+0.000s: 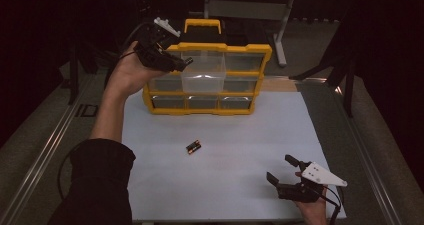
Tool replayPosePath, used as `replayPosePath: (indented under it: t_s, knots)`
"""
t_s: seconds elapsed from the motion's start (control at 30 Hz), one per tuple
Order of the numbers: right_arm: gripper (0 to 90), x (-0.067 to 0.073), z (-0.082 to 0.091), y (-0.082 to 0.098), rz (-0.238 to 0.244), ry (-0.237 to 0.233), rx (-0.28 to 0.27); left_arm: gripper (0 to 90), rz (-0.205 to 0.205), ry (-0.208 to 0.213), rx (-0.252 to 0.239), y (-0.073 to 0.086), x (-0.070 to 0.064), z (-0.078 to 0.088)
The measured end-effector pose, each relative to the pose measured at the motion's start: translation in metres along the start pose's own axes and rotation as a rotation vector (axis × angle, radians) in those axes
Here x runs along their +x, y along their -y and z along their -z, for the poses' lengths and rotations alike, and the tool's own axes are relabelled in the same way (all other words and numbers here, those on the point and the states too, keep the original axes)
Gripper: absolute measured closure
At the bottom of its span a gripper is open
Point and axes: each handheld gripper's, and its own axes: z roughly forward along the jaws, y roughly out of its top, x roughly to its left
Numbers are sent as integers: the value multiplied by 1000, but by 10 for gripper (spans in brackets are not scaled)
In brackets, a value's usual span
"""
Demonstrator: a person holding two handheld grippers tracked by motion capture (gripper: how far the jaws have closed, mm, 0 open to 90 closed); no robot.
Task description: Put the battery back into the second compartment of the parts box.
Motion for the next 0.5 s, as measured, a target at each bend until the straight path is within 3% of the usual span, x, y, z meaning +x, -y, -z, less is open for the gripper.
replayPosePath:
  t_s: [0.07,0.1,0.17,0.2,0.23,0.27,0.33,0.5]
  knots:
    - [84,0,0,0,-1,0,0,764,21,-20,5,-1,0,-3]
    - [84,0,0,0,-1,0,0,655,21,-20,5,-1,0,-3]
    - [84,0,1,0,1,3,3,262,73,-44,-10,1,2,-5]
    - [84,0,1,0,-3,3,0,102,75,-85,-22,3,2,-6]
    - [84,0,1,0,-3,3,0,102,85,-99,-22,5,3,-6]
    - [84,-1,2,0,-2,4,-2,9,111,-91,-18,9,6,-7]
    - [84,-1,2,0,-6,5,-1,4,111,-91,-18,9,6,-7]
    - [84,0,1,0,-2,3,1,2,103,-100,-27,27,7,-5]
